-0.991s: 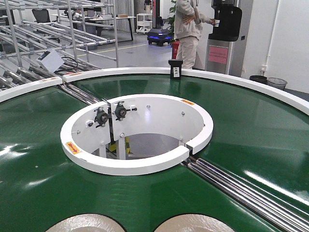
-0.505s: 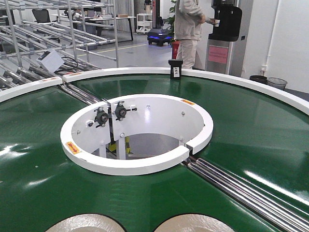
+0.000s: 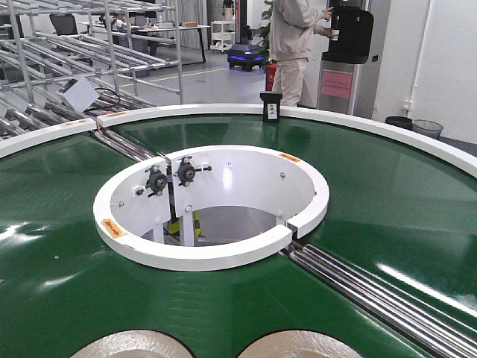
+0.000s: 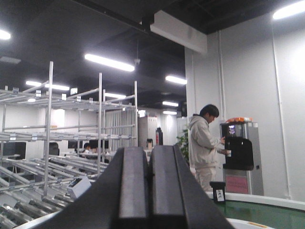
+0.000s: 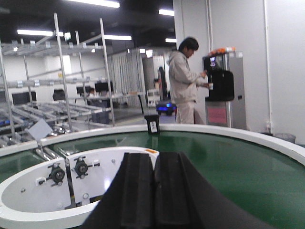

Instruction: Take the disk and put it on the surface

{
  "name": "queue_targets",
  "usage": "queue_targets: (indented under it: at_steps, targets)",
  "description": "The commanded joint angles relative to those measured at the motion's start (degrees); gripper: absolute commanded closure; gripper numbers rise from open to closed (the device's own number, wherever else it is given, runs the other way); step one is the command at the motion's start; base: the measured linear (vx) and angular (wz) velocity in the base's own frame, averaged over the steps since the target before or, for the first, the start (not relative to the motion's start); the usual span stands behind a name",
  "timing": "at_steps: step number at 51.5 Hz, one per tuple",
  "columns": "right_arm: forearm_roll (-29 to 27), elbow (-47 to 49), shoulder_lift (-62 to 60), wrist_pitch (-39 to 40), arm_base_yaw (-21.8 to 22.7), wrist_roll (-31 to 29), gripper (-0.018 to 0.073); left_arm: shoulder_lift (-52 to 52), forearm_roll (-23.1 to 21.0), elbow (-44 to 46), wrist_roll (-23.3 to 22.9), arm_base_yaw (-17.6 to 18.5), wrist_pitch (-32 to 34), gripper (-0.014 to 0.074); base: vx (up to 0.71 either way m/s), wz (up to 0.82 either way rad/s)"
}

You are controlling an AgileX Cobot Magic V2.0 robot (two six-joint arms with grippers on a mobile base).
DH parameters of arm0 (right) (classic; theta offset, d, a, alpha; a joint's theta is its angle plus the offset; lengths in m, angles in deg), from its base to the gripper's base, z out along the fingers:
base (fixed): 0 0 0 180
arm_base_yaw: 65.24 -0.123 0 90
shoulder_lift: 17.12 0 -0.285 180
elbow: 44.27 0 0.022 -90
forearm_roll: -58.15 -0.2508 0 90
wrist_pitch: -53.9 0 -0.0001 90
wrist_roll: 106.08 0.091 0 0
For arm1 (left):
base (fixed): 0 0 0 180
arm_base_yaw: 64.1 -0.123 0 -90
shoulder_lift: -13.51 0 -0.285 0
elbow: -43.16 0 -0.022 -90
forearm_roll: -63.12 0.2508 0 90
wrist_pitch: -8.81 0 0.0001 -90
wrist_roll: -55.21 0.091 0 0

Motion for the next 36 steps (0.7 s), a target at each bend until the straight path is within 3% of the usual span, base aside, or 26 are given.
queue_targets:
  at_steps: [1,12,24,30,36]
  targets:
    - [0.0,7.4,7.0,1.1,0.4,-0.8,0.0567,-6.8,0.0,7.9,-0.5,-0.1,-2.9,0.0601,0.00,0.00]
    - [-0.5,9.4,17.6,3.1,0.4,-0.8,0.0566,-17.1,0.0,10.2,-0.6,-0.1,-5.2,0.0601,0.00,0.00]
    - [-4.1,9.4,24.2,2.0,0.4,-0.8,0.0548,-25.7,0.0,10.1,-0.6,-0.1,-17.3,0.0577,0.00,0.00]
    - [-4.3,9.4,25.4,2.0,0.4,-0.8,0.0515,-30.4,0.0,10.1,-0.5,-0.1,-24.0,0.0515,0.00,0.00]
    - [-4.3,9.4,25.7,1.7,0.4,-0.8,0.0446,-35.5,0.0,10.1,-0.5,-0.1,-27.3,0.0388,0.00,0.00]
